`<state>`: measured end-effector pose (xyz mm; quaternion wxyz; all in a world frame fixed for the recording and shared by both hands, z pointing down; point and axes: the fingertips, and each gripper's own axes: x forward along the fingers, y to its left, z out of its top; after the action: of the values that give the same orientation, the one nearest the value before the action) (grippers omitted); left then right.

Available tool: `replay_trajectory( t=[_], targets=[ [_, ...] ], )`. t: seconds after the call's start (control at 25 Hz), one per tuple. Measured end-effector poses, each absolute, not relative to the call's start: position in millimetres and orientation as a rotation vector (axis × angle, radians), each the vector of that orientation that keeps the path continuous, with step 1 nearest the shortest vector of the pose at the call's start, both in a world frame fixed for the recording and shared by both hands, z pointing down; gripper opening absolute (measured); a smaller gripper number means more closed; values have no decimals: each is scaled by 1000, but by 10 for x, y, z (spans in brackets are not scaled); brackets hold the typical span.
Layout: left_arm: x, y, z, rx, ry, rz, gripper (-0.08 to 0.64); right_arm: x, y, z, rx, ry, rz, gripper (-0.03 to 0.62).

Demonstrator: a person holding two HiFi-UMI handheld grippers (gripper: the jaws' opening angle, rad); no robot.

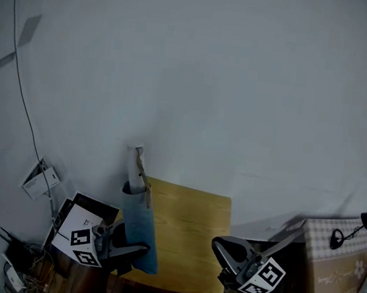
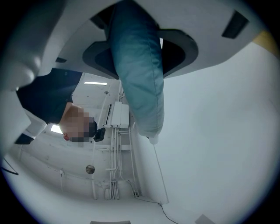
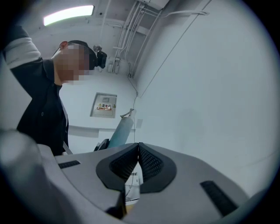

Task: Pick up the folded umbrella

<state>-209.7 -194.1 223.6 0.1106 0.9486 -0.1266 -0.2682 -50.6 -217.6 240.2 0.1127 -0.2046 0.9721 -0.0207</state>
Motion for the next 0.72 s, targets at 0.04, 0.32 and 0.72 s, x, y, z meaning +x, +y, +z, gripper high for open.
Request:
replay_trajectory(
  t=[0.04, 0.32, 0.72],
  targets=[
    [-2065, -1872, 2217, 2796, -378, -773, 284, -513, -2140, 2375, -577, 2858, -44, 18],
    [-1753, -1249, 1984, 2814, -337, -820, 285, -203, -1606, 2072, -425, 2814, 39, 18],
    [-886, -166, 2133, 2731, -258, -855, 288, 564, -455, 2520, -273, 2873, -76, 18]
  ],
)
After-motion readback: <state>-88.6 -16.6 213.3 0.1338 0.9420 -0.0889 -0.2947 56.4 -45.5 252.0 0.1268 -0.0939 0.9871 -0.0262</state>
